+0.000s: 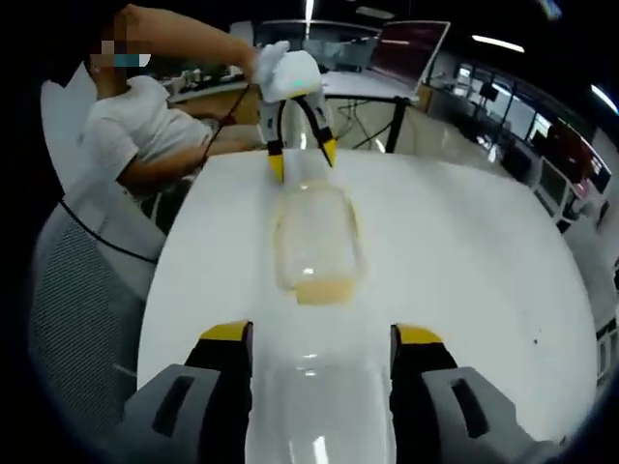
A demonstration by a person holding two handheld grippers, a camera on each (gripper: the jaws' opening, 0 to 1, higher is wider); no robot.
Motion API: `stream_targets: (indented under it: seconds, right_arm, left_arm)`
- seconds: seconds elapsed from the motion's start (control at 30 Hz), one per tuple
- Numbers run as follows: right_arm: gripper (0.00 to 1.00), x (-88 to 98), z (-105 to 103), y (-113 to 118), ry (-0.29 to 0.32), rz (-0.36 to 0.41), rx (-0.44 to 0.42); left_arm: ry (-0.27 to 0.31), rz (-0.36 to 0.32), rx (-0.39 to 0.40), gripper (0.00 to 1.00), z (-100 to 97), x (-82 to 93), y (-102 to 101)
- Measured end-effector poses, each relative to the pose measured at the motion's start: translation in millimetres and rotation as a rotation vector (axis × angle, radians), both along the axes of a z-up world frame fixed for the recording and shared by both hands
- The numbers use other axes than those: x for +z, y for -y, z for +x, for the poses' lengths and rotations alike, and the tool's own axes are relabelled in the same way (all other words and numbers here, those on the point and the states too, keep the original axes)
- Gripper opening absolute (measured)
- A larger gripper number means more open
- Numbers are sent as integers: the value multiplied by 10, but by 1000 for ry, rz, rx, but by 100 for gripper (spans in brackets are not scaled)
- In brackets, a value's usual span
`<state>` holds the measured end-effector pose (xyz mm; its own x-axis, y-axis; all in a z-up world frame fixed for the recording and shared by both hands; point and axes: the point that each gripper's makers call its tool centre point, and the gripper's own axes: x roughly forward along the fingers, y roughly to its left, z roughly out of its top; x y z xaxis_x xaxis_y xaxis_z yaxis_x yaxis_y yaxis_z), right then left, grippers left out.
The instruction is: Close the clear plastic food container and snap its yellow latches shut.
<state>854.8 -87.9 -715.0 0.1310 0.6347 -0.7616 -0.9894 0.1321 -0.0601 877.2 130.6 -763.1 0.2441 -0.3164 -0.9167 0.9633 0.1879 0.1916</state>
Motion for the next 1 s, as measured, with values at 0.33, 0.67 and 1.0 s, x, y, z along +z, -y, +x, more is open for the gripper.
stream_targets:
  seconds: [0.33, 0.67, 1.0]
  right_arm:
    - [51, -146, 83, -193, -15, -8, 19]
    - [48, -258, 126, -274, -35, -22, 18]
    - [46, -345, 131, -379, -64, -22, 20]
  left_arm:
    - [-34, 20, -63, 43, 99, -124, -29]
    - [-100, 22, -143, 41, 83, -195, 18]
    - [-171, 15, -208, 37, 54, -220, 74]
